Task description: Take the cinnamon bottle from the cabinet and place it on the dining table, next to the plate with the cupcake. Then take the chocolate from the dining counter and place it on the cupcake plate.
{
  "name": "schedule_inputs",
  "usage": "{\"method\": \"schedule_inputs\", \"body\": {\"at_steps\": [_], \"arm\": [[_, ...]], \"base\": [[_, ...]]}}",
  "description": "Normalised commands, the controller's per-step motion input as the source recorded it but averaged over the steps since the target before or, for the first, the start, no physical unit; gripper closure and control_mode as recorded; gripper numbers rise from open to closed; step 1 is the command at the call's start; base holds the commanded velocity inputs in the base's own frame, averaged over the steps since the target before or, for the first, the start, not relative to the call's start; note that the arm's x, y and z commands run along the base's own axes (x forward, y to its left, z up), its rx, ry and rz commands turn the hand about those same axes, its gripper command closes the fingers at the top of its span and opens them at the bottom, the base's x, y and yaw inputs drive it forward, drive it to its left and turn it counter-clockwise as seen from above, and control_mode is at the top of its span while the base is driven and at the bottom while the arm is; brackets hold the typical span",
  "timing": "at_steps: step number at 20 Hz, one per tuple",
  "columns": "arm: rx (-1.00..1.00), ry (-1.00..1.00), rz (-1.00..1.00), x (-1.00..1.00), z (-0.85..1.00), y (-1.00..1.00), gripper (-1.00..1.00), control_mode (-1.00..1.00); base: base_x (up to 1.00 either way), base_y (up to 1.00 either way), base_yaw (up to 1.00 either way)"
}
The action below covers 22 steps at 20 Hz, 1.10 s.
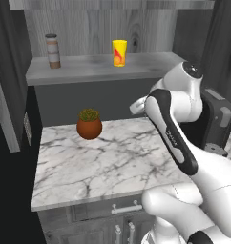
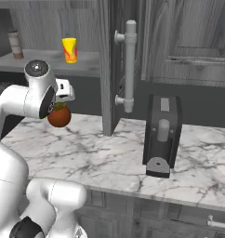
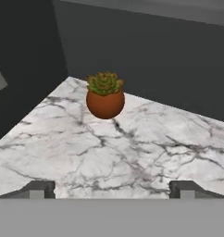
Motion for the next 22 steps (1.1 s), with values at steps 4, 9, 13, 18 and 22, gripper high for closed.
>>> {"method": "schedule_inputs", "body": {"at_steps": [4, 9, 13, 18, 22], "arm": [[-0.02, -0.44, 0.17, 0.02, 0.33, 0.59, -1.0, -1.0], [0.0, -0.26, 0.11, 0.03, 0.4, 0.6, -1.0, -1.0], [0.07, -0.01, 0.0, 0.11, 0.49, 0.5, -1.0, -1.0], [0.1, 0.15, 0.01, 0.12, 0.57, 0.42, -1.0, -1.0], [0.05, 0.07, 0.0, 0.25, 0.53, 0.41, -1.0, -1.0]], "base": [[0.0, 0.0, 0.0], [0.0, 0.0, 0.0], [0.0, 0.0, 0.0], [0.0, 0.0, 0.0], [0.0, 0.0, 0.0]]}}
